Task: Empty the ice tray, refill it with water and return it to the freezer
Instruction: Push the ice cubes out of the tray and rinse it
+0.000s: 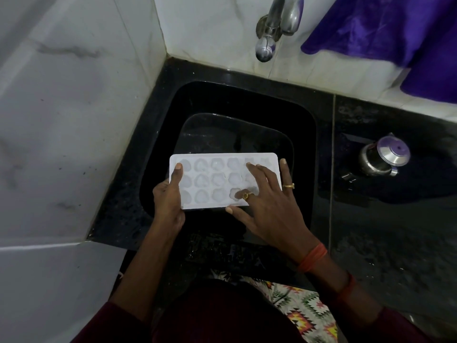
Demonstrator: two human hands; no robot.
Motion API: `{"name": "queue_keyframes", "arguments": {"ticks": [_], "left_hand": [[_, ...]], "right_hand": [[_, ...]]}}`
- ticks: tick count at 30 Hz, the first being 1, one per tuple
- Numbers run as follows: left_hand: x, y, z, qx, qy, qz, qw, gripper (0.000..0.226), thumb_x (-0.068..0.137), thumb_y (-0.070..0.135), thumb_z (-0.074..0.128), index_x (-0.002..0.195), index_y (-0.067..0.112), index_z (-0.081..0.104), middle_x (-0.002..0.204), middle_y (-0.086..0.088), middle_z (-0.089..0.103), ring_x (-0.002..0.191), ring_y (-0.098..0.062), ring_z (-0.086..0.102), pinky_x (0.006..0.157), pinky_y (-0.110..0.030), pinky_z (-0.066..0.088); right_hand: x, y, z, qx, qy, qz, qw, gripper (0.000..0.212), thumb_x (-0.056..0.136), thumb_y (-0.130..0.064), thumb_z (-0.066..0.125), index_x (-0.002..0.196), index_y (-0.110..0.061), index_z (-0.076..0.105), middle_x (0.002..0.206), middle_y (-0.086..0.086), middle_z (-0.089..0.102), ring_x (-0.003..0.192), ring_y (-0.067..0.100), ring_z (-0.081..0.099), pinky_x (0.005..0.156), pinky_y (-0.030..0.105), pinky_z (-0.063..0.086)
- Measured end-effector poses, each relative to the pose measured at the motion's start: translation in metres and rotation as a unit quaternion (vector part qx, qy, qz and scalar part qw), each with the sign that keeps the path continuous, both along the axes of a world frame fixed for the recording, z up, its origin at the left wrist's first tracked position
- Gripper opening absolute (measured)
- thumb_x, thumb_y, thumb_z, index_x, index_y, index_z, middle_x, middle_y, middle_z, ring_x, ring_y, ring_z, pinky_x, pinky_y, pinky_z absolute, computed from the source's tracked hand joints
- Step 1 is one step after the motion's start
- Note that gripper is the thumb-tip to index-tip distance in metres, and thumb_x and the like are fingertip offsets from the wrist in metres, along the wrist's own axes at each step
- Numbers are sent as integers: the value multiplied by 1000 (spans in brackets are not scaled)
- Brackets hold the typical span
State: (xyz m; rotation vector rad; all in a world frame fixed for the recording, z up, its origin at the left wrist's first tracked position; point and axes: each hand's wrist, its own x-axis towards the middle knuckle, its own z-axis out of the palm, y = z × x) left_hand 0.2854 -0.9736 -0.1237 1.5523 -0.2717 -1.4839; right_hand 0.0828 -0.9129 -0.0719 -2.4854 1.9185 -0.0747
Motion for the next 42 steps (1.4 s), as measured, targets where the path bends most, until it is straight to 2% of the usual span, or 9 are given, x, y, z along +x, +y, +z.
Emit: {"name": "queue_keyframes", "arguments": {"ticks": [4,16,23,28,34,42], "left_hand": [[0,0,0,0,-5,-1,1000,30,91,38,73,92,7,72,89,-9,79,77,-26,77,54,-34,60],[-2,1,5,2,-5,0,1000,29,92,37,72,88,8,73,83,-7,79,72,-24,77,52,-32,59],[-4,3,4,2,-4,-2,1000,30,92,38,72,87,8,74,82,-8,79,72,-25,77,51,-33,59],[-3,3,2,1,-1,-2,1000,31,92,38,73,90,7,74,86,-9,79,74,-26,77,53,-34,60],[-4,6,5,9,-4,-7,1000,30,91,39,72,89,9,73,82,-6,79,71,-24,77,50,-32,58],[-7,8,9,7,-8,-7,1000,28,92,37,72,88,10,73,79,-3,79,69,-21,77,50,-30,58]], "right_hand": [[1,2,-2,8,25,11,1000,58,96,-70,36,111,-30,74,151,15,47,143,30,41,122,62,7],[-1,-2,-3,-33,-15,-7,999,54,96,-68,41,103,-28,76,150,13,49,144,29,39,122,61,7],[1,-1,-6,5,-9,-22,1000,53,95,-69,38,110,-32,73,154,12,44,148,28,33,123,61,4],[3,0,-2,-17,-28,-29,999,52,97,-68,38,108,-31,73,152,10,46,146,26,36,123,61,7],[14,3,5,-2,-45,-20,999,57,97,-68,35,117,-29,72,152,8,45,147,24,34,125,56,-1],[20,4,6,37,-38,-5,999,57,97,-68,34,114,-30,73,156,11,41,149,26,30,124,57,0]]}}
